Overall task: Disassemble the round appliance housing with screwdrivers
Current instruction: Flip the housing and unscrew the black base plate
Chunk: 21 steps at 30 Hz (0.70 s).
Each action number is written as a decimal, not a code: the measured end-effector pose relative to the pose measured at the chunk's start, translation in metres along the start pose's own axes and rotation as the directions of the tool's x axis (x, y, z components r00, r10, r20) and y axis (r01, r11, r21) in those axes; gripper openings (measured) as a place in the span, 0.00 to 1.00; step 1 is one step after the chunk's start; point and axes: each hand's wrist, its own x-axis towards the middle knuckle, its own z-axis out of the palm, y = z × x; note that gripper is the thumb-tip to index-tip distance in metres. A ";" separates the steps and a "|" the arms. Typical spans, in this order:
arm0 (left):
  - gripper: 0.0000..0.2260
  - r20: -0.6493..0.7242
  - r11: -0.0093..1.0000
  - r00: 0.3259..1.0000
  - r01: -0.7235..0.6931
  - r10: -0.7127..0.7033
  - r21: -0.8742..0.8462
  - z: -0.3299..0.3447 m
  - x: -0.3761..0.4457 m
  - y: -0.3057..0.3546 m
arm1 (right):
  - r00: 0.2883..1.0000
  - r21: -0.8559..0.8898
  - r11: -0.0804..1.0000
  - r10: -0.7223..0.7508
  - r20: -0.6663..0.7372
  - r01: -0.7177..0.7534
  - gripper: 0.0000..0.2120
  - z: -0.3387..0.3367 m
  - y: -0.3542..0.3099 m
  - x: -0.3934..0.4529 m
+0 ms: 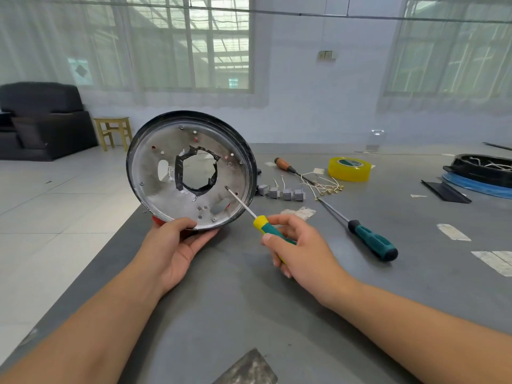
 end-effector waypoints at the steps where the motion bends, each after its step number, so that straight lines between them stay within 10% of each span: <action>1: 0.27 -0.001 1.000 1.000 0.007 -0.007 -0.006 -0.001 0.002 0.001 | 1.000 -0.008 1.000 0.006 0.027 -0.005 0.10 0.000 0.000 0.000; 21: 0.23 -0.076 0.995 0.994 -0.066 0.072 0.080 0.001 0.006 -0.002 | 0.991 -0.332 0.943 0.039 0.132 0.007 0.09 0.001 0.005 0.003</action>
